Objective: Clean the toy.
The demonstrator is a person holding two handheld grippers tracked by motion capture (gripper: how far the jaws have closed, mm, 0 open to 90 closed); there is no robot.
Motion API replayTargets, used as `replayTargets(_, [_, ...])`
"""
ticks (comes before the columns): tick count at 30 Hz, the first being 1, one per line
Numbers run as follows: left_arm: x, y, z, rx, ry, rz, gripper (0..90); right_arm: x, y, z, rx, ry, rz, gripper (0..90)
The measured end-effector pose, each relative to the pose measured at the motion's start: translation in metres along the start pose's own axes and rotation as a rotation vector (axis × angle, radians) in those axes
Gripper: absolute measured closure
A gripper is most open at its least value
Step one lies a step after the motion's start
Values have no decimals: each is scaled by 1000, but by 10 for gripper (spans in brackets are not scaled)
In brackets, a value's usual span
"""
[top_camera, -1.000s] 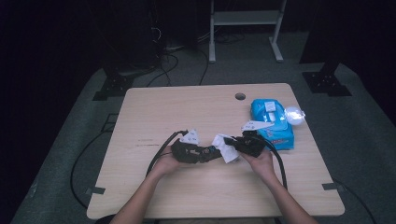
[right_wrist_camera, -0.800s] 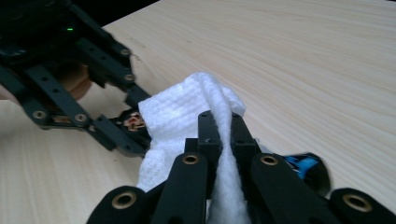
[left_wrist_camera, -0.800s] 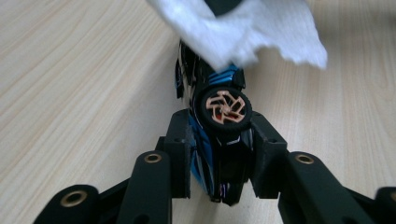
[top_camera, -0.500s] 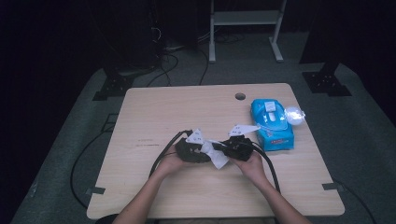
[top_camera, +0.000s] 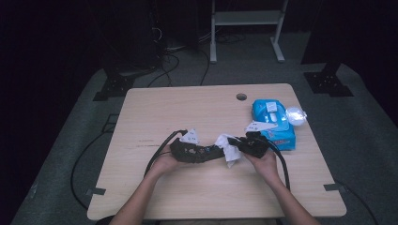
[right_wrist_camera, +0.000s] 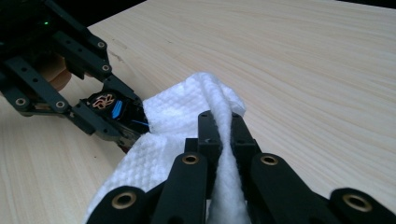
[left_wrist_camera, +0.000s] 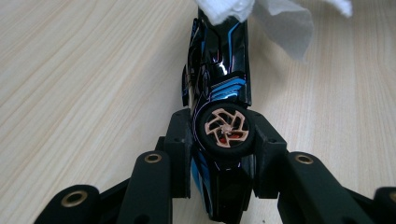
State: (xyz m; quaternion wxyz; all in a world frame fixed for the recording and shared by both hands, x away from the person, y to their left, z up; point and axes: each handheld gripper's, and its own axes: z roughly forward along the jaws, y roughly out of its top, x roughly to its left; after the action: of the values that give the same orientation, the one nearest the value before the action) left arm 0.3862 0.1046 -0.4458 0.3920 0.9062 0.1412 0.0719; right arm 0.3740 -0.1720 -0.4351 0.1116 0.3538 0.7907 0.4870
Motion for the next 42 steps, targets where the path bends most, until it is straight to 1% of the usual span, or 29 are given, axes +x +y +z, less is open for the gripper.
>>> replayTargets(1, [0,0,0,3,1,2,651,2,0,1,0,0,-8,863])
replayTargets(4, [0,1,1,5,6,0,641,5,1,3,0,8,-4,864])
replayTargets(7, [-2,5,3,1,14,2,613,9,0,6,2,32,-3,863])
replayTargets(9, [-4,8,5,2,32,16,597,15,1,10,2,46,-11,863])
replayTargets(11, [-5,10,7,-2,39,17,571,21,2,13,1,71,-13,863])
replayTargets(12, [-5,11,7,0,43,19,573,22,2,14,0,83,-17,863])
replayTargets(14, [-4,10,7,-1,47,17,605,26,2,16,4,97,-20,863])
replayTargets(16, [-4,9,6,5,45,24,612,27,3,17,5,95,-34,863])
replayTargets(18, [-3,8,4,9,45,30,619,24,3,15,4,84,-32,863])
replayTargets(20, [-2,7,1,9,38,28,627,18,3,12,-1,68,-21,863])
replayTargets(23, [0,5,-3,10,29,24,639,7,0,6,-6,39,4,863])
replayTargets(25, [1,4,-5,13,29,28,642,0,-2,4,-9,34,28,863])
replayTargets(26, [1,4,-5,13,29,25,642,-2,-2,3,-7,24,29,863])
replayTargets(30, [2,3,-6,16,26,29,642,-6,-3,3,-11,17,48,863])
replayTargets(32, [2,3,-6,16,24,30,643,-8,-4,4,-15,26,60,863])
replayTargets(34, [2,3,-6,17,22,29,642,-7,-5,6,-10,34,61,864])
replayTargets(36, [2,3,-7,22,22,27,641,-5,-5,8,-15,39,59,863])
replayTargets(37, [2,3,-7,22,22,27,640,-4,-4,8,-18,49,68,863])
replayTargets(39, [2,4,-6,17,25,18,633,-2,-4,8,-23,58,68,863])
replayTargets(41, [2,5,-5,18,32,8,612,1,-4,9,-21,73,67,863])
replayTargets(42, [3,6,-5,25,33,12,599,3,-4,10,-20,83,67,863])
